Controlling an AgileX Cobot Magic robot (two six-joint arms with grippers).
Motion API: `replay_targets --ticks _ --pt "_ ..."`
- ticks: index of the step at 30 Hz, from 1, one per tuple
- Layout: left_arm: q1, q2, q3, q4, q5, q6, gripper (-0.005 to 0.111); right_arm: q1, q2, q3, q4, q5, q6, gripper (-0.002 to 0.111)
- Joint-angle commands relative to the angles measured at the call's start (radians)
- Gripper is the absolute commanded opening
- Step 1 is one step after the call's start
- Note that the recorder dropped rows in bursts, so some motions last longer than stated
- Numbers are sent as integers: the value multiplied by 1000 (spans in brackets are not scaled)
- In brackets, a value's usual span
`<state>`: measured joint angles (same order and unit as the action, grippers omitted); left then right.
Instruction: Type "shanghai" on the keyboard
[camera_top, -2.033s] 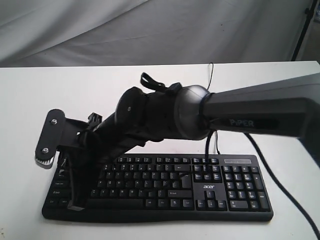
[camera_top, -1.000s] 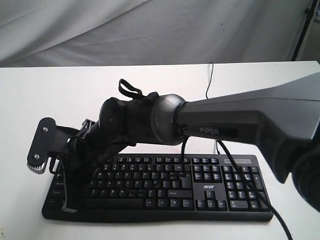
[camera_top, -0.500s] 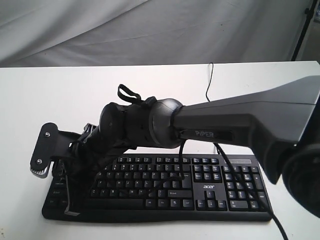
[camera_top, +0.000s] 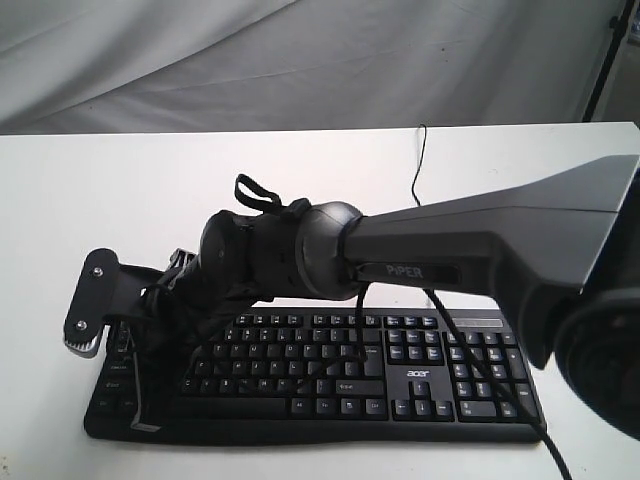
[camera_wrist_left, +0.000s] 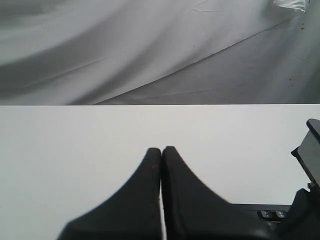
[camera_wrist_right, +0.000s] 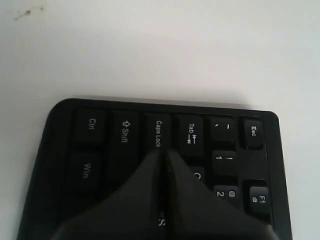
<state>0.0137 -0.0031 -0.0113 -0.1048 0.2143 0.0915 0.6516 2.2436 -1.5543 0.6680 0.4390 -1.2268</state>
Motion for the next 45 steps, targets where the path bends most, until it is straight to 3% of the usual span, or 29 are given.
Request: replay_targets --ticks 1,45 --pt "-4 3 1 -4 -1 -1 1 -3 -3 -6 -5 -9 4 0" --pt "-4 3 1 -4 -1 -1 1 -3 18 -6 -15 2 4 0"
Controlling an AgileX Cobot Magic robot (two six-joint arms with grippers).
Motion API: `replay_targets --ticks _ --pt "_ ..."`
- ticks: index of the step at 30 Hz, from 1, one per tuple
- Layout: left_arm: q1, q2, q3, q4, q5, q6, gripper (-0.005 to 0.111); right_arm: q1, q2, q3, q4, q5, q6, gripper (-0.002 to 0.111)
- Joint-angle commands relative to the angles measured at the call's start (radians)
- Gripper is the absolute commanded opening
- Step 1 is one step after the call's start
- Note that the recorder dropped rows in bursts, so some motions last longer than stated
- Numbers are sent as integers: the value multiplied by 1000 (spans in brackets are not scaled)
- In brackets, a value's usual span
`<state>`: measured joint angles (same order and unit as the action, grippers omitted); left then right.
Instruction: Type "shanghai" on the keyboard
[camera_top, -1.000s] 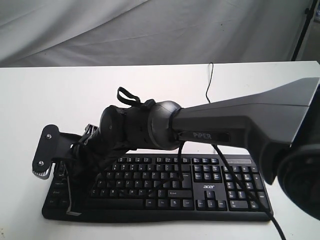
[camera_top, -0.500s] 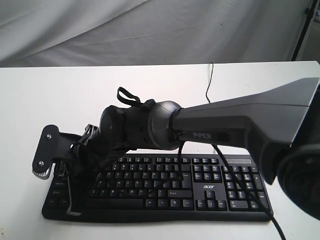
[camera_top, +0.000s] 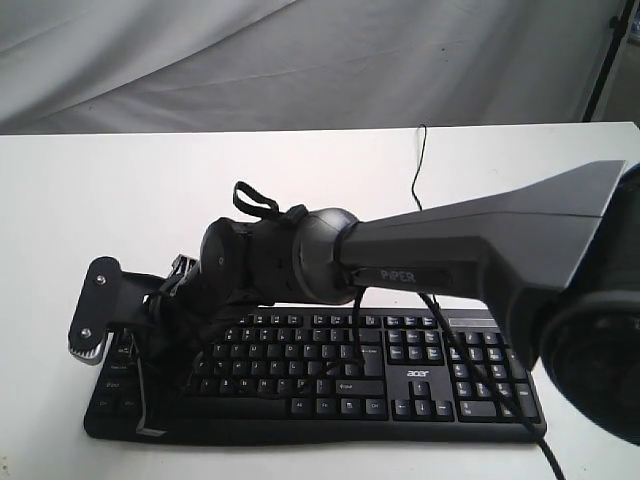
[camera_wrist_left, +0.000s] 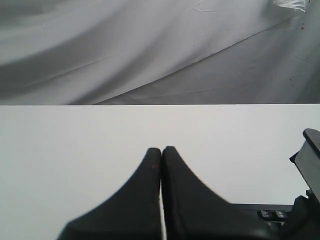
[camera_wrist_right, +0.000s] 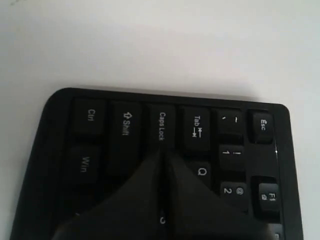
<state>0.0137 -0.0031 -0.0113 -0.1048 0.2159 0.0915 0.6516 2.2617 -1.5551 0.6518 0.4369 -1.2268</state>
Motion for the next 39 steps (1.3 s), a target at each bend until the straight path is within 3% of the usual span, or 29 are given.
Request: replay_targets --ticks 1,17,24,31,35,39 --pt "-4 3 1 -4 -3 -1 1 -3 0 -5 2 4 4 0" --pt "-4 3 1 -4 -3 -1 1 -14 -117 -5 -49 98 6 0" --pt "-4 3 1 -4 -3 -1 1 -116 -244 114 -37 101 -22 0" --pt "-4 3 1 -4 -3 -1 1 -239 -405 318 132 117 -247 0" --pt "-4 3 1 -4 -3 -1 1 -315 -435 357 329 271 -439 0" --pt "-4 3 1 -4 -3 -1 1 -330 -435 373 341 257 -447 0"
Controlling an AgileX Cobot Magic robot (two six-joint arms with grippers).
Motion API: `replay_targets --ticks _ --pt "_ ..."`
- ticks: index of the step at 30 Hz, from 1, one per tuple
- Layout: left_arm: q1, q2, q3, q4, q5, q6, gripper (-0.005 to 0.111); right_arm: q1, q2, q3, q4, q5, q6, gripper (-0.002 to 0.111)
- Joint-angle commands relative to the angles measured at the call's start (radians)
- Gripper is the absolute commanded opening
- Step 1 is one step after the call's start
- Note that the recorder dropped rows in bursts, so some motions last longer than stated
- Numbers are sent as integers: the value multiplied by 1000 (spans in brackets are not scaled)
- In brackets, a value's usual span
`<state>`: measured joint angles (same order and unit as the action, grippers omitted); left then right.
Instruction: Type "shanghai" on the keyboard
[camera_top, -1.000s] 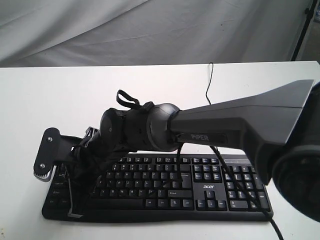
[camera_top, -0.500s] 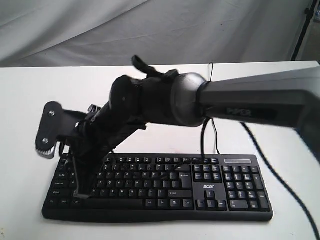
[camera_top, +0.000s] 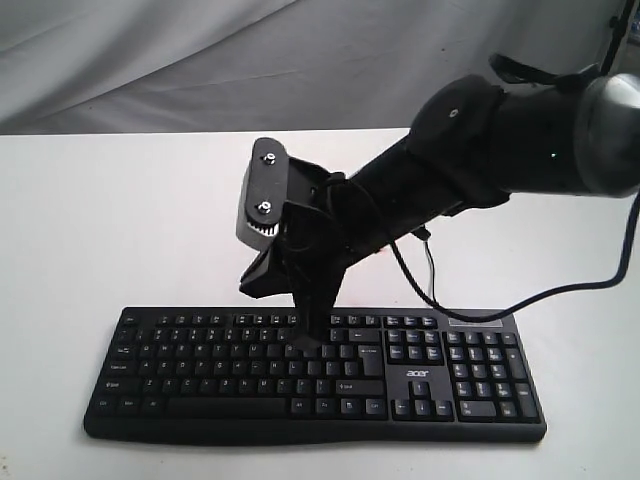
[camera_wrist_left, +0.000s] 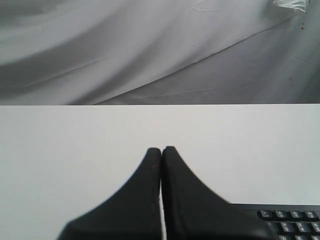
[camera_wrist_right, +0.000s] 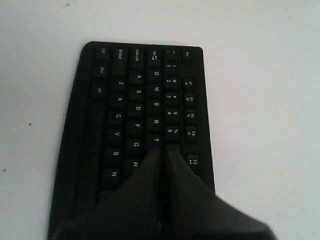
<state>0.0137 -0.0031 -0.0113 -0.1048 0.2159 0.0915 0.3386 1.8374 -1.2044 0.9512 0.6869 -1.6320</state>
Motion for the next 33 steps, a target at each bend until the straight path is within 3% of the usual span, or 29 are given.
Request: replay_targets --ticks 1,33 --pt "-4 3 1 -4 -3 -1 1 -17 -11 33 42 -4 -48 0" --pt "-4 3 1 -4 -3 -1 1 -13 194 39 112 -106 -282 0"
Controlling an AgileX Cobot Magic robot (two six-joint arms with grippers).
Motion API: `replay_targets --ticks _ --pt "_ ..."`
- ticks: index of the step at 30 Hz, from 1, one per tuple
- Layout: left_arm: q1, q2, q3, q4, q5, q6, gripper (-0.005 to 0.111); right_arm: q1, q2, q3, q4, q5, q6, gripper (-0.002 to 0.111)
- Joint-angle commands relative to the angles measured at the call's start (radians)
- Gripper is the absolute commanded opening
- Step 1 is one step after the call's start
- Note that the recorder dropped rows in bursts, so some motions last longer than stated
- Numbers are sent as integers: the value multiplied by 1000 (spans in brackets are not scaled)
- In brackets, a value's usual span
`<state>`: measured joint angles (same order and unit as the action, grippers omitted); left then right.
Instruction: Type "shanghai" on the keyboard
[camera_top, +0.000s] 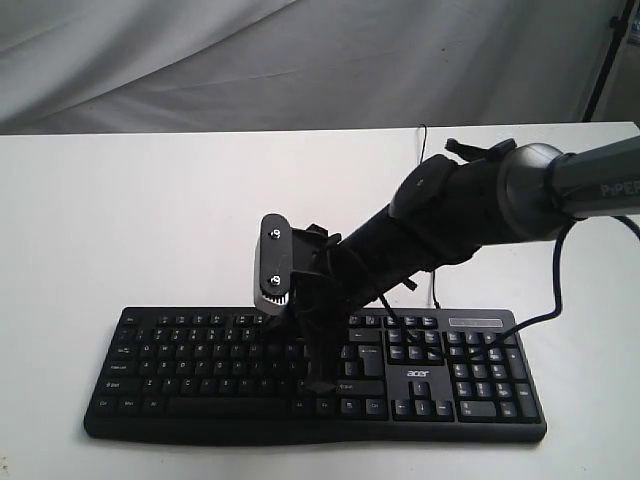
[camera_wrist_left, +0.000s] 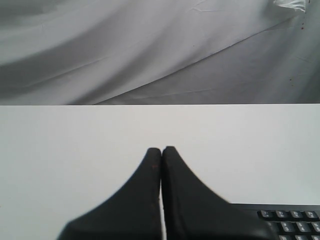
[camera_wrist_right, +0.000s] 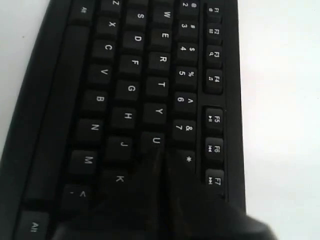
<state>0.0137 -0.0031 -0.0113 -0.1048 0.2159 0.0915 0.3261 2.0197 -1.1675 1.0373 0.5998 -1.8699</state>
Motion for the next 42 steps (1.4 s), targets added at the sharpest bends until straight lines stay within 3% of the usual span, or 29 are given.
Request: replay_targets --ticks 1,42 --pt "-4 3 1 -4 -3 -1 1 0 12 2 26 -19 -48 0" --pt "-4 3 1 -4 -3 -1 1 1 12 2 49 33 -102 0"
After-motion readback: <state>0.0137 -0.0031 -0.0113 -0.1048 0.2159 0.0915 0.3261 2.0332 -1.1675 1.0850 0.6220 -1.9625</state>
